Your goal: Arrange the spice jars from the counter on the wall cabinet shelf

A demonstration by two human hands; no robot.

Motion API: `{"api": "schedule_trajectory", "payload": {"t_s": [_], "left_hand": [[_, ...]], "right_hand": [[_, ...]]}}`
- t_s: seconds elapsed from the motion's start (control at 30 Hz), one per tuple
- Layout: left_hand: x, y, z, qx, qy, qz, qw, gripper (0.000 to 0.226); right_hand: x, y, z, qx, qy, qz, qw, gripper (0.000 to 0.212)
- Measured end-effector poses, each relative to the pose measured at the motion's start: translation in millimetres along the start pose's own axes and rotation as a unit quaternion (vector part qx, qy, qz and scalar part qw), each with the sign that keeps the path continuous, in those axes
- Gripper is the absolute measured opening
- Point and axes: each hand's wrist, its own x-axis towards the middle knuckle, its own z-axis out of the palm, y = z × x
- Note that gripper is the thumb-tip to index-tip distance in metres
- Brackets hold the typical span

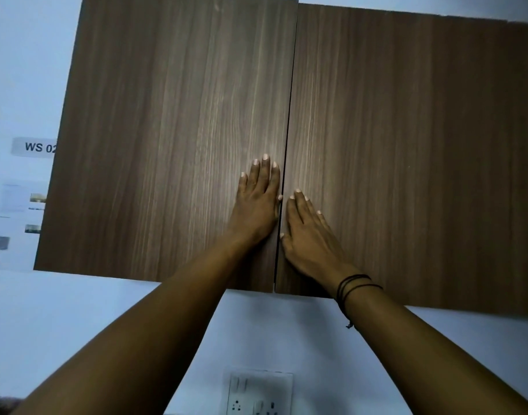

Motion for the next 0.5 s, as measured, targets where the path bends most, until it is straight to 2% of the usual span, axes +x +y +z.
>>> {"api": "schedule_trajectory", "payload": {"t_s": [0.23,0.4,0.5], "left_hand": [[0.3,-1.0,3.0,0.019,-0.013,-0.001,1.000,0.066],[-1.6,0.1,-1.9,0.033,-0.030,-0.004,0.999,0.067],[-4.8,-0.2,-9.8,0.020,-0.010,0.008,1.000,0.066]], "right_hand": [[1.1,4.2,1.4,-0.010,-0.012,-0.005,1.000,0.074],[2.0,6.7,-13.4,0.024,-0.067,-0.008,0.997,0.077],[0.2,11.7,-32.7,0.071,-0.099,0.000,0.993,0.077]]}}
